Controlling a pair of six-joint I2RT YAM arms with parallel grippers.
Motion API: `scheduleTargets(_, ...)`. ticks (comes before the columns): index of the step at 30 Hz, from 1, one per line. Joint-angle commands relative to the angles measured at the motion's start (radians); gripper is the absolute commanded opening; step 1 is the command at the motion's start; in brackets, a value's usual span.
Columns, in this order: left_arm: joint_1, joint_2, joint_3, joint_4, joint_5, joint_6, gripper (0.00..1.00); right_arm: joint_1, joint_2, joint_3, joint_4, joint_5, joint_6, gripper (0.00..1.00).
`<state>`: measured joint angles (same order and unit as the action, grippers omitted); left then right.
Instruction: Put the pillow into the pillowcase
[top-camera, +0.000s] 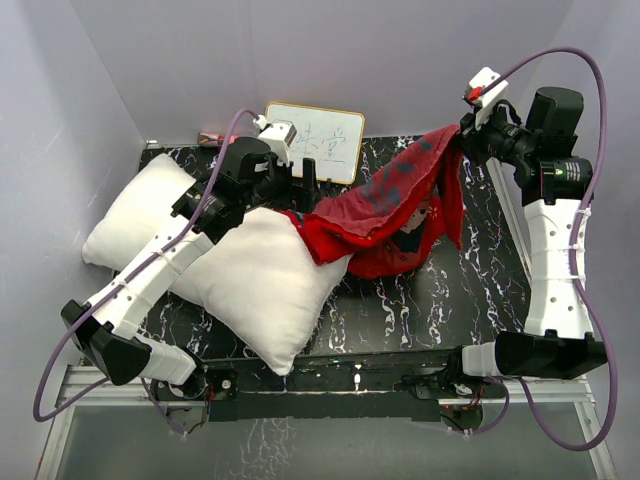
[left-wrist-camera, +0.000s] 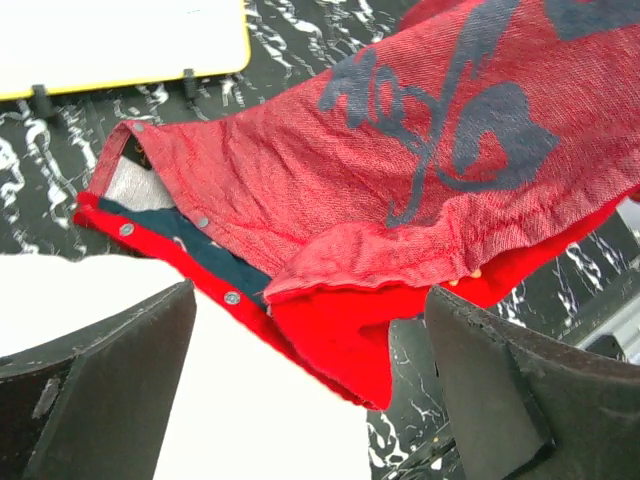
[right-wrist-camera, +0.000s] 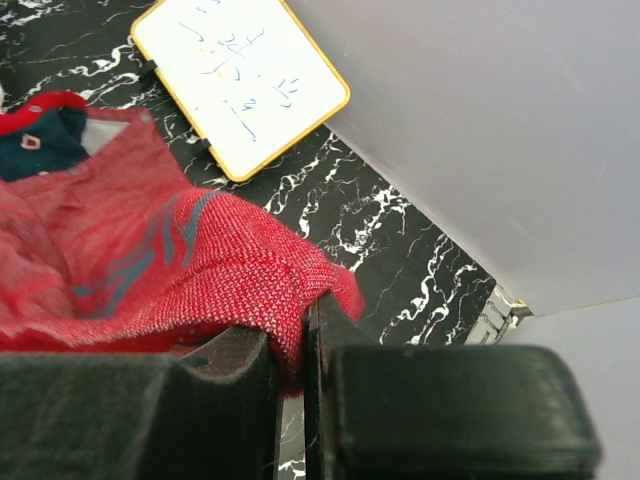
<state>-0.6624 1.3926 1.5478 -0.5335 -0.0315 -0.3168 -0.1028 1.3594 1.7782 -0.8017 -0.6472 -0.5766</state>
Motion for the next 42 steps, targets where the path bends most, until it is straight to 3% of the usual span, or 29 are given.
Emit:
scheduleTargets(1, 0.003, -0.015, -0.032, 0.155, 0.187, 0.105, 0.97, -0.002, -0.069, 0.047, 0.026, -0.072, -0.026, 0.08)
scheduleTargets(6, 0.002, 0.078, -0.045, 0.292, 0.447, 0.222, 0.97, -0.001, -0.072, 0.059, 0.029, -0.073, -0.023, 0.08)
scheduleTargets(10, 0.000, 0.156, 0.015, 0.255, 0.574, 0.260, 0.97, -0.002, -0.069, 0.070, 0.033, -0.065, -0.022, 0.08)
scheduleTargets(13, 0.000, 0.171, 0.040, 0.189, 0.617, 0.243, 0.97, -0.002, -0.069, 0.068, 0.038, -0.066, -0.017, 0.08)
scheduleTargets(16, -0.005, 0.129, -0.023, 0.252, 0.694, 0.125, 0.97, 0.000, -0.071, 0.051, 0.047, -0.063, -0.005, 0.08)
scheduleTargets(20, -0.125, 0.065, -0.138, 0.346, 0.554, 0.108, 0.97, -0.002, -0.064, 0.029, 0.061, -0.065, 0.015, 0.08)
scheduleTargets(27, -0.294, 0.040, -0.219, 0.218, 0.174, 0.288, 0.96, -0.002, -0.038, 0.034, 0.075, -0.074, 0.038, 0.08)
scheduleTargets(33, -0.340, 0.063, -0.272, 0.283, 0.145, 0.308, 0.95, -0.001, -0.030, 0.035, 0.073, -0.070, 0.038, 0.08)
scheduleTargets(37, -0.358, 0.128, -0.272, 0.298, 0.058, 0.280, 0.82, -0.002, -0.031, 0.030, 0.073, -0.065, 0.035, 0.08)
scheduleTargets(42, -0.359, 0.175, -0.229, 0.295, 0.037, 0.253, 0.77, -0.002, -0.034, 0.022, 0.073, -0.055, 0.034, 0.08)
